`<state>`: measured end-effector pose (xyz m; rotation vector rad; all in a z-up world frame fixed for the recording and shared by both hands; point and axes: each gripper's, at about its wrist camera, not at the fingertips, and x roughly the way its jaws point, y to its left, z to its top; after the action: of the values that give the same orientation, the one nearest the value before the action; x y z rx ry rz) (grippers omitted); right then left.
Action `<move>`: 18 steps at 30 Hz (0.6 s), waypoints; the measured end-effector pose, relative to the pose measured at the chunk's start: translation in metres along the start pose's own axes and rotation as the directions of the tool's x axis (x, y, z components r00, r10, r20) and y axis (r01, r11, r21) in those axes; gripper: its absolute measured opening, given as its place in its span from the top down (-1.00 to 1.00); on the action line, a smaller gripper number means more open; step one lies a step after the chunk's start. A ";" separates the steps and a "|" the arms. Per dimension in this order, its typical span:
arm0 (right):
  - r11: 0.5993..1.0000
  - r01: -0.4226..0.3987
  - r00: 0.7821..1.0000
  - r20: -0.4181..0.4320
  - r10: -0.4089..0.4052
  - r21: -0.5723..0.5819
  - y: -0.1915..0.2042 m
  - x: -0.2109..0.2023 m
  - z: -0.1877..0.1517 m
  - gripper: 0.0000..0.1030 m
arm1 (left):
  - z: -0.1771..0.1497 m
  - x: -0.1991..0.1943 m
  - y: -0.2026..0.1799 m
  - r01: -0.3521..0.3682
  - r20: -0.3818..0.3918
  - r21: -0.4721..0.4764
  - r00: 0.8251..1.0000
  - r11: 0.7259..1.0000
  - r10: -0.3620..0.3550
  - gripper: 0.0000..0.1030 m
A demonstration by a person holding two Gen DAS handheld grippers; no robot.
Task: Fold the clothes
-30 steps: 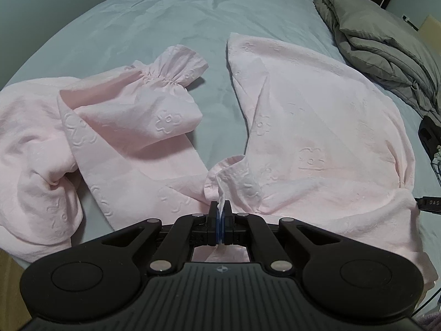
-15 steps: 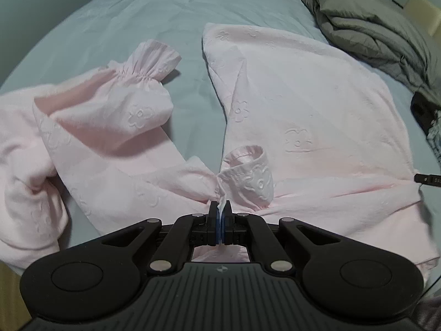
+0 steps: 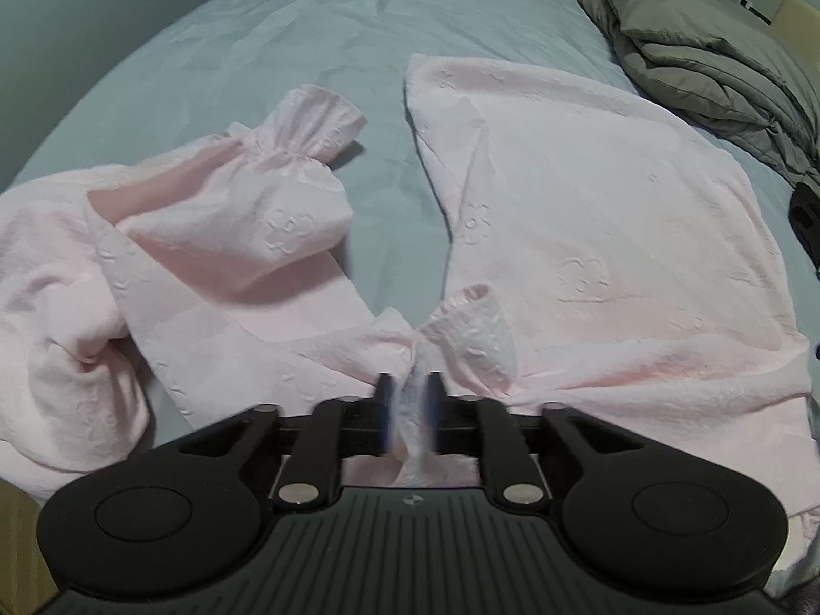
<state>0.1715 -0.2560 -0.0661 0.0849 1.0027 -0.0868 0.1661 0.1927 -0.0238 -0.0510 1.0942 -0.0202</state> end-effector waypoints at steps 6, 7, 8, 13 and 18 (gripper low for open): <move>0.985 -0.117 0.993 -0.018 0.116 -0.124 0.033 -0.022 -0.027 0.14 | 0.002 -0.021 0.014 -0.036 0.083 -0.022 0.996 0.999 0.037 0.08; 0.981 -0.128 0.992 -0.023 0.126 -0.148 0.038 -0.024 -0.031 0.14 | 0.003 -0.024 0.017 -0.035 0.094 -0.029 0.995 0.999 0.038 0.08; 0.977 -0.132 0.991 -0.026 0.130 -0.170 0.043 -0.024 -0.035 0.14 | 0.003 -0.028 0.023 -0.036 0.109 -0.041 0.993 0.998 0.041 0.07; 0.959 -0.109 0.994 -0.026 0.106 -0.264 0.059 -0.025 -0.046 0.03 | 0.006 -0.038 0.057 -0.065 0.151 -0.135 0.985 0.989 0.086 0.06; 0.944 -0.114 0.993 -0.014 0.115 -0.310 0.071 -0.028 -0.047 -0.06 | 0.009 -0.039 0.092 -0.070 0.177 -0.227 0.978 0.971 0.112 0.04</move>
<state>0.1252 -0.1790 -0.0652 -0.1452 0.9946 0.1782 0.1558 0.2866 0.0104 -0.1973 0.9034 0.1862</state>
